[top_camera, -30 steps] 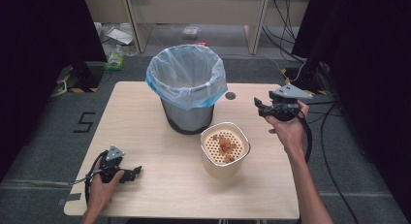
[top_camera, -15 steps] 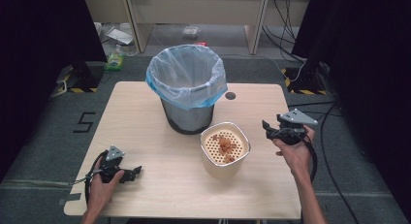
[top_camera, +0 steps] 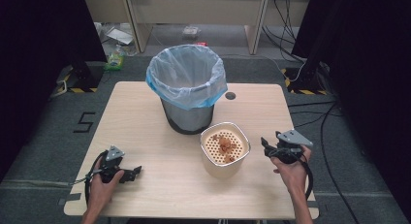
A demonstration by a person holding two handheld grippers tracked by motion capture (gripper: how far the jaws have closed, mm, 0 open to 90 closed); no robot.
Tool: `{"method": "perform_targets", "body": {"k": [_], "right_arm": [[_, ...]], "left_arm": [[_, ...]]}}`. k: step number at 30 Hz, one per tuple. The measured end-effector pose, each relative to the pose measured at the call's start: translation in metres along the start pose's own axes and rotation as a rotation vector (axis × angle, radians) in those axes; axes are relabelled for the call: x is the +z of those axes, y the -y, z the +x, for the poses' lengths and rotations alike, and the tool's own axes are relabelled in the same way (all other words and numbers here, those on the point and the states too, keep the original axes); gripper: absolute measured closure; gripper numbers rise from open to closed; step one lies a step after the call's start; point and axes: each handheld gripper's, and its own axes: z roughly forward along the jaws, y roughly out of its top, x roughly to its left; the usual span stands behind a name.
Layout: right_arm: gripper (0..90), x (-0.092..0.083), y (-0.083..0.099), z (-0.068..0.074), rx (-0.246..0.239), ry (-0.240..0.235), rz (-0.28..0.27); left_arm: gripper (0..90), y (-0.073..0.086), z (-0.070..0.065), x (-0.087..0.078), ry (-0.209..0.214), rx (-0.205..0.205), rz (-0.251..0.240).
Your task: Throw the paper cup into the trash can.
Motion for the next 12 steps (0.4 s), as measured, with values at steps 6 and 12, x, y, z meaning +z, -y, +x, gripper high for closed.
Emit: {"method": "perform_targets", "body": {"k": [6,12], "right_arm": [[39.3,0.006,0.013,0.003,0.003,-0.015,0.042],[38.2,0.01,0.024,0.003,0.018,-0.022,0.07]], "left_arm": [[0.0,0.0,0.0,0.0,0.0,0.002,0.002],[0.0,0.0,0.0,0.0,0.0,0.003,0.002]]}}
